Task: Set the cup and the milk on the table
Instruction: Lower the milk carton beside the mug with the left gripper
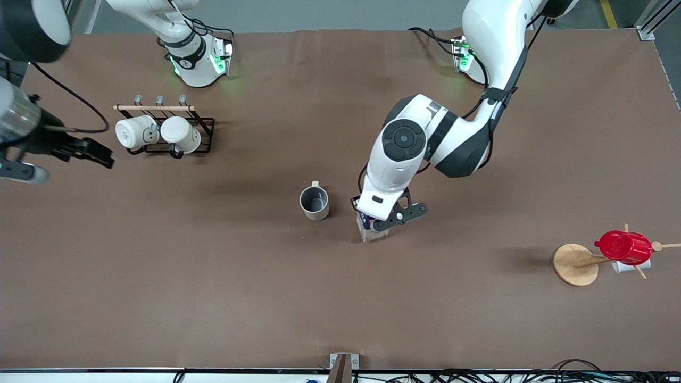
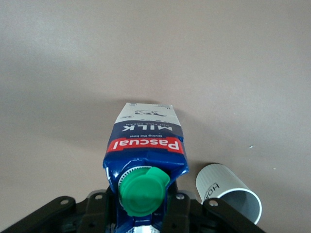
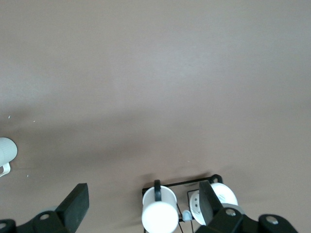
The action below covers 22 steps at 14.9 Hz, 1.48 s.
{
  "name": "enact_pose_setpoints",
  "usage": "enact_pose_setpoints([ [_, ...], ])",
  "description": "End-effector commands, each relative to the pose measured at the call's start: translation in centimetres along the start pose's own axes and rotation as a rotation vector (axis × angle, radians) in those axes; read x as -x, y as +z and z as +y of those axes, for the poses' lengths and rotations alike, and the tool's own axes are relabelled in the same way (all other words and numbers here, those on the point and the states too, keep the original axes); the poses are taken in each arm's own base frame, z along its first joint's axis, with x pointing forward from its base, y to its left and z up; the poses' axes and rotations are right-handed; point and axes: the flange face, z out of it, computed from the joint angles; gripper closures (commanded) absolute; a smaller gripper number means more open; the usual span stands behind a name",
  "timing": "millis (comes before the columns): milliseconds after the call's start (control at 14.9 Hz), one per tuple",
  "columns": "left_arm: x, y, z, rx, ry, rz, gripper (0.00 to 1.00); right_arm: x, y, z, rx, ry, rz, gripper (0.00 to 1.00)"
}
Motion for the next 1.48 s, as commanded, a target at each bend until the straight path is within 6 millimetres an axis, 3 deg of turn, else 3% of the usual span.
enact_pose_setpoints([
  [0, 1.4, -0.1, 1.4, 0.014, 0.056, -0.006, 0.62, 0.6, -4.7, 3.0, -0.011, 0.004, 0.03, 0.0],
  [67, 2.9, 0.2, 2.4, 0.014, 0.084, -0.011, 0.62, 0.3, -6.1, 4.0, -0.014, 0.025, 0.056, 0.0],
  [268, 5.6, 0.5, 3.9, 0.028, 0.123, -0.033, 0.62, 0.1, -7.3, 4.5, -0.013, 0.007, 0.066, 0.0],
  [470, 6.8, 1.8, 4.4, 0.011, 0.139, -0.049, 0.62, 1.8, -7.8, 3.8, -0.009, -0.007, -0.029, 0.0],
  [1007, 8.2, 3.6, 5.0, 0.019, 0.126, -0.115, 0.61, 1.4, -7.8, 2.2, -0.05, -0.034, 0.004, 0.0],
  [1074, 8.4, 3.6, 5.1, 0.019, 0.129, -0.115, 0.57, 1.5, -7.8, 2.2, -0.05, -0.034, 0.002, 0.0],
  [1141, 8.6, 3.7, 5.2, 0.018, 0.132, -0.115, 0.46, 1.5, -7.8, 2.3, -0.05, -0.036, -0.001, 0.0],
  [1208, 8.7, 4.2, 5.1, 0.012, 0.135, -0.119, 0.17, 1.5, -7.7, 2.3, -0.049, -0.036, -0.004, 0.0],
  [1275, 8.7, 4.3, 5.1, 0.009, 0.137, -0.119, 0.0, 1.5, -7.6, 2.3, -0.049, -0.051, -0.01, 0.0],
  [1409, 8.6, 4.4, 5.1, 0.01, 0.135, -0.119, 0.0, 1.5, -7.7, 2.5, -0.048, -0.077, -0.006, 0.0],
])
